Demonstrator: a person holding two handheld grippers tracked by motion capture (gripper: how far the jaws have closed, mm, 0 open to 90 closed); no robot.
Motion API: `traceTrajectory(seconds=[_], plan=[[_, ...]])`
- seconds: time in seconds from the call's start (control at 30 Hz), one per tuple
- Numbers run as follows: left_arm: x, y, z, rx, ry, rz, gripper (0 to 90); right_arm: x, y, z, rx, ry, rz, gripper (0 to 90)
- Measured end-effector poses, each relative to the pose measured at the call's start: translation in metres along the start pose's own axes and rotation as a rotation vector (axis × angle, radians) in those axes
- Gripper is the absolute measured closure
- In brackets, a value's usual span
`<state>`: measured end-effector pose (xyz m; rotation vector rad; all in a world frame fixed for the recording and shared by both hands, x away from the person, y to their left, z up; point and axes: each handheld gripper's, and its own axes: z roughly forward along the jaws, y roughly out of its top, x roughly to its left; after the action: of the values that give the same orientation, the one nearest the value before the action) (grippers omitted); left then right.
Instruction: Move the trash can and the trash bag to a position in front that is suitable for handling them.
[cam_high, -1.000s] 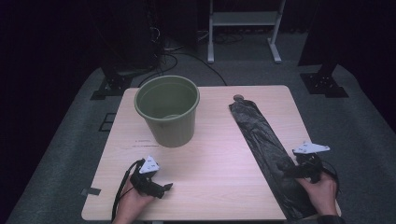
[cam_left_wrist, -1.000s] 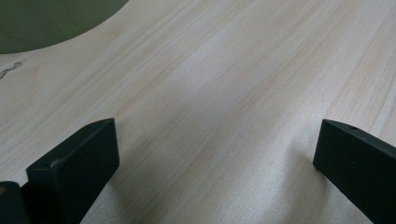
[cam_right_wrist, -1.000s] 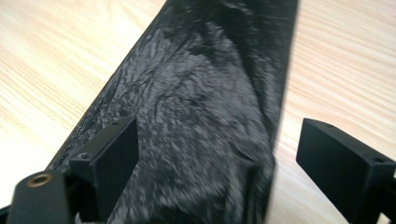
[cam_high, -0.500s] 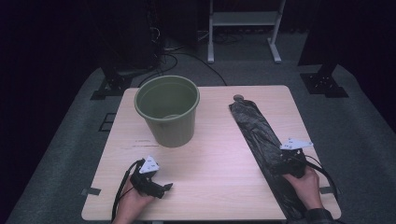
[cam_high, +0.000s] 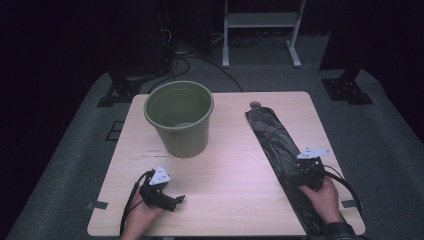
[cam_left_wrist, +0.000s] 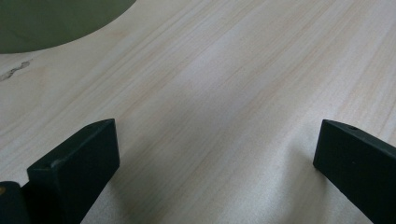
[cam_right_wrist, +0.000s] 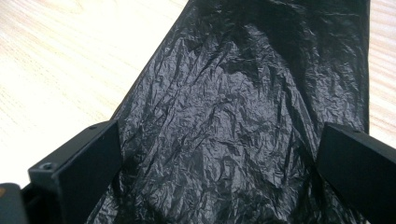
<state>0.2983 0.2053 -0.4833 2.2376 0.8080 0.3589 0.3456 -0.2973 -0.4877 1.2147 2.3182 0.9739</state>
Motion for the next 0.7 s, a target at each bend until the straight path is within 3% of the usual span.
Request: traceTrajectory(seconds=[0.07,0.23,0.7], plan=[[0.001,0.002,-0.001,0.003,-0.004,-0.001,0.0,0.000,0.000,0.000,0.000,0.000,0.000,0.0],[0.004,0.009,-0.013,-0.048,-0.024,-0.044,0.0,0.000,0.000,0.000,0.000,0.001,-0.001,0.0],[0.017,0.030,-0.045,-0.102,-0.019,-0.054,0.0,0.000,0.000,0.000,0.000,0.001,-0.002,0.0]])
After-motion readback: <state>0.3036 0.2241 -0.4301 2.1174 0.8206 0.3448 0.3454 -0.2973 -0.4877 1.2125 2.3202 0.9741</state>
